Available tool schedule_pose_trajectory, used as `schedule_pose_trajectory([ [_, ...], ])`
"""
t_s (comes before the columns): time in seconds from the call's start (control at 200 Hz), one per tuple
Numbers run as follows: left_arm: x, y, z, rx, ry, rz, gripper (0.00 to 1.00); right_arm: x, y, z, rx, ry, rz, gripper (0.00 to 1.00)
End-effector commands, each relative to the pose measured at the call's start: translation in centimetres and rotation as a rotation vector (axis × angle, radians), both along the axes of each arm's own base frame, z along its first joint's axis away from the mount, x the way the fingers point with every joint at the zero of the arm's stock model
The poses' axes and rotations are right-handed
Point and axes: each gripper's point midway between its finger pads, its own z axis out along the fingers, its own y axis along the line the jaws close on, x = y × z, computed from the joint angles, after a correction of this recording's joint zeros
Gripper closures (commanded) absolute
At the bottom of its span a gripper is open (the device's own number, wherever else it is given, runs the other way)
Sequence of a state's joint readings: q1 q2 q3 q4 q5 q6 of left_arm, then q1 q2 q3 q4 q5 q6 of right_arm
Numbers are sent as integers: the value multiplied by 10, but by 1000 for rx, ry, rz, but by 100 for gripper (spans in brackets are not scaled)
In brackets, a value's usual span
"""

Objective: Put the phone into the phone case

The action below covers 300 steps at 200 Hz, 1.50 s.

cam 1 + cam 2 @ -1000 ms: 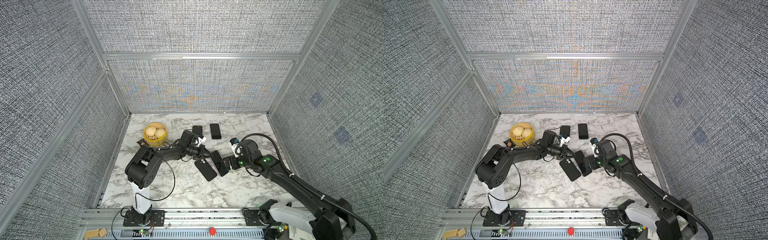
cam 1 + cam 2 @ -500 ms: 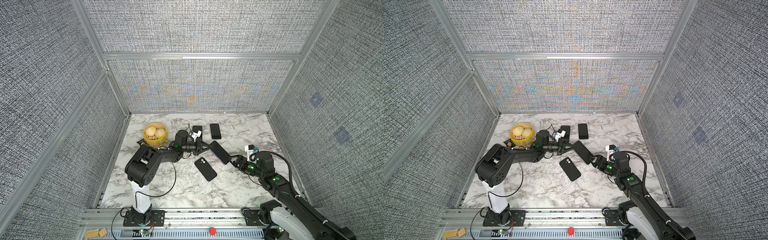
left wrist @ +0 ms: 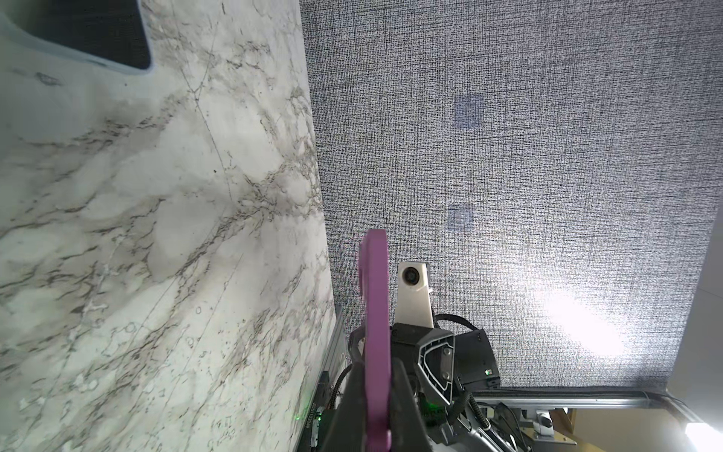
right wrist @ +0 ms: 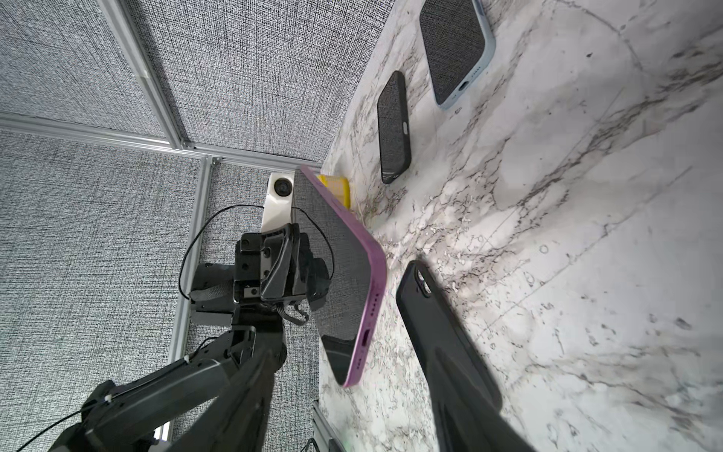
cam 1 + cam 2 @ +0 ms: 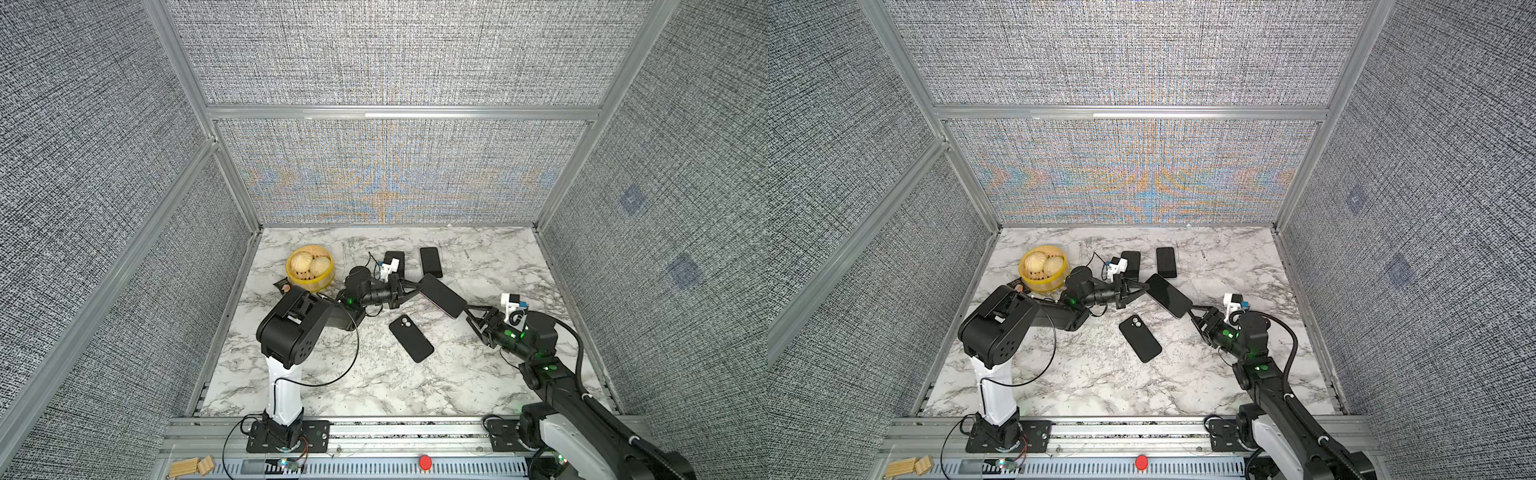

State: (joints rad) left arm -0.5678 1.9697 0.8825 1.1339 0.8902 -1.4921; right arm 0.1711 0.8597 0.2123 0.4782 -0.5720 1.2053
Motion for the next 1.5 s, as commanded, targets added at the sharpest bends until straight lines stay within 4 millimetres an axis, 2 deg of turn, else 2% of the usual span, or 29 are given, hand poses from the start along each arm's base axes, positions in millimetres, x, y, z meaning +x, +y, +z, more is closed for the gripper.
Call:
schedule_pose_trajectory([
  [0.0, 0, 0, 18, -63, -53, 1, 100, 6, 5, 24, 59, -96, 19, 40],
  [0.105, 1, 0, 23, -81, -58, 1, 100, 11, 6, 23, 69, -102, 25, 45],
  [0.13, 3, -1, 13, -72, -39, 1, 100, 12, 7, 23, 72, -103, 26, 46],
  [0.475, 5, -3, 20, -103, -37, -5, 100, 26, 11, 20, 110, -121, 46, 66],
  [0.89, 4, -3, 17, -104, -32, -7, 100, 38, 15, 19, 199, -148, 71, 88],
  [1.055, 2, -2, 16, -98, -39, -10, 100, 40, 15, 13, 224, -126, 71, 95],
  [1.15, 0, -1, 12, -74, -44, -8, 93, 40, 15, 9, 227, -108, 70, 99],
  [1.205, -2, 1, 11, -59, -55, -6, 87, 38, 14, 6, 225, -96, 71, 100],
  [1.275, -2, 3, 0, -26, -47, 0, 76, 37, 13, 4, 217, -82, 70, 100],
  [1.29, -3, 4, 9, -34, -66, 2, 74, 37, 12, 3, 215, -77, 70, 100],
  [1.345, -4, 6, 8, -19, -76, 7, 67, 35, 10, 1, 203, -62, 69, 100],
  [1.496, -1, 24, -4, 46, -87, 35, 53, 28, 2, -4, 143, -23, 68, 100],
])
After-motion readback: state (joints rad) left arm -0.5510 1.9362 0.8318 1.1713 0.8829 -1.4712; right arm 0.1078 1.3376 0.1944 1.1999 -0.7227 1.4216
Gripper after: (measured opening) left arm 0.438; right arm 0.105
